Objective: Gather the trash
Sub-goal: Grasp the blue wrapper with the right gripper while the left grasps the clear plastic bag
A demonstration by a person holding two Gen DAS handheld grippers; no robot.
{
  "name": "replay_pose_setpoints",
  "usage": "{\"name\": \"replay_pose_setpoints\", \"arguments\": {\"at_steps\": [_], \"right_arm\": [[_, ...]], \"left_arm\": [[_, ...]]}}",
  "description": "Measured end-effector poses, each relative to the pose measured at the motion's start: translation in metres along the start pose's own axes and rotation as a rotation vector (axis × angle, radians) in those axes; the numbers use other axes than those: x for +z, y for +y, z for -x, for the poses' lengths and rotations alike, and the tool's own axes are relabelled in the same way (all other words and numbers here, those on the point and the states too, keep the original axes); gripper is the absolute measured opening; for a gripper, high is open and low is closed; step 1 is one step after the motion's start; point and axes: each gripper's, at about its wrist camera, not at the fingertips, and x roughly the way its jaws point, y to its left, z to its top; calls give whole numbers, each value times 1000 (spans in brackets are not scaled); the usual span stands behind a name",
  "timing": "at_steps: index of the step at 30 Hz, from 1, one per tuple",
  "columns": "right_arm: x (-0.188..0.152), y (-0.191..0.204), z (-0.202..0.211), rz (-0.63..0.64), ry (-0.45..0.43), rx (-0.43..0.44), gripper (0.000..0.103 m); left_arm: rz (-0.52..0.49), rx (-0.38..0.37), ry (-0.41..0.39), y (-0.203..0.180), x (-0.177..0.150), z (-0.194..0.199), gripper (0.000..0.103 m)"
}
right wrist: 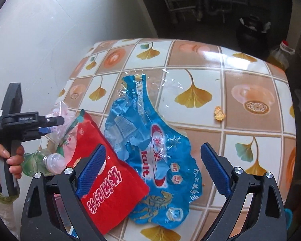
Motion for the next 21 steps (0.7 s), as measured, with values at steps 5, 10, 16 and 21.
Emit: {"name": "replay_pose_setpoints", "arguments": {"at_steps": [5,10,16,21], "right_arm": [[4,10,-28,29,27,-73,89],[2,23,-34,92,-8,-185,80],[-6,32,-33,144,-17,-259,52],[-7,32,-29,128,-8,-246,12]], "left_arm": [[15,-18,-49,6,-4,11,37],[12,-59,-107,6,-10,30,36],[-29,-105,-192,3,-22,58,36],[-64,-178,-252,-2,-38,85,36]]}}
